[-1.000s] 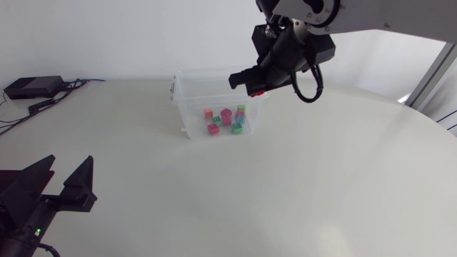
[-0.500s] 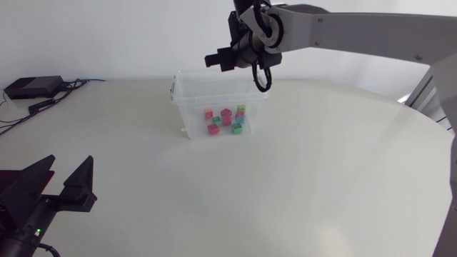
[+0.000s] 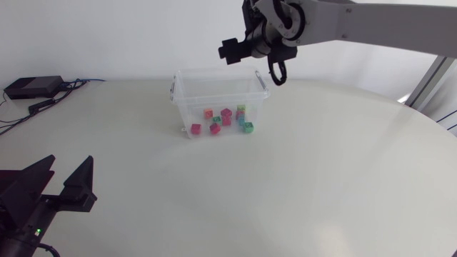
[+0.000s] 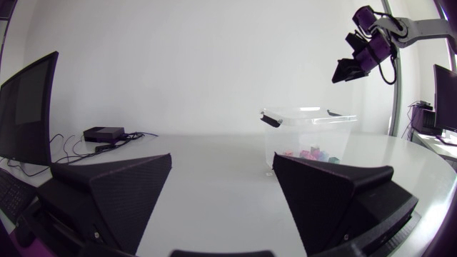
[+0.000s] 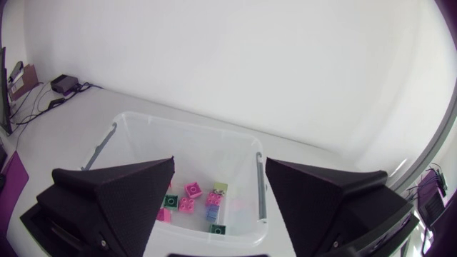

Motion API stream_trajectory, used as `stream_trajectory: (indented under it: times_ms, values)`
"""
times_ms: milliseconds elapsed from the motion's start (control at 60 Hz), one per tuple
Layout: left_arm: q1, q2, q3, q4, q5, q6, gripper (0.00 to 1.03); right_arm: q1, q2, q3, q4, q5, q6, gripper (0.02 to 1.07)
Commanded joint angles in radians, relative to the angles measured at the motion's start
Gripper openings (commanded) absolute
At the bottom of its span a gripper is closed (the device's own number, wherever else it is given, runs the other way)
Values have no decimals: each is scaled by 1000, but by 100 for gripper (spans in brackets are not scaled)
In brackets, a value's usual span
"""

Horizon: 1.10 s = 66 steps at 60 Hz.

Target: Place the duplo bricks in the container

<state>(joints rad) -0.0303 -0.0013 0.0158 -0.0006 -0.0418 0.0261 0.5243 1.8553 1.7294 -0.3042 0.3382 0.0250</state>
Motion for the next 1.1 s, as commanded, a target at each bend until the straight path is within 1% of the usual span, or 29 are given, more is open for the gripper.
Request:
stream_trajectory:
  times_ms: [0,83,167,217,300,433,467,500,550,667,867,1083]
  values:
    - [-6,-11,-14,1,-1,-2,99,-58,-148,-106,39,13,-36,102]
    - [-6,-11,-14,1,-1,-2,99,-112,-263,-212,74,9,-68,102]
    - [-6,-11,-14,1,-1,-2,99,-176,-387,-338,151,1,-132,102]
    - [-6,-11,-14,1,-1,-2,99,-214,-464,-412,175,-10,-155,102]
    - [-6,-11,-14,1,-1,-2,99,-293,-594,-554,229,-45,-169,102]
    - [-5,-11,-14,1,-1,0,99,-377,-755,-749,284,-91,-180,102]
    - [-6,-11,-14,1,-1,0,99,-406,-824,-835,303,-107,-186,102]
    - [-6,-11,-14,1,-1,0,99,-415,-860,-880,313,-117,-188,102]
    - [-6,-11,-14,1,-1,0,99,-437,-944,-990,352,-125,-200,102]
    - [-5,-11,-14,1,-1,0,99,-445,-1090,-1156,382,-125,-218,102]
    - [-5,-11,-14,1,-1,0,99,-456,-1361,-1349,390,-127,-253,102]
    - [4,-8,-15,1,10,-7,99,-473,-1488,-1446,368,-181,-194,102]
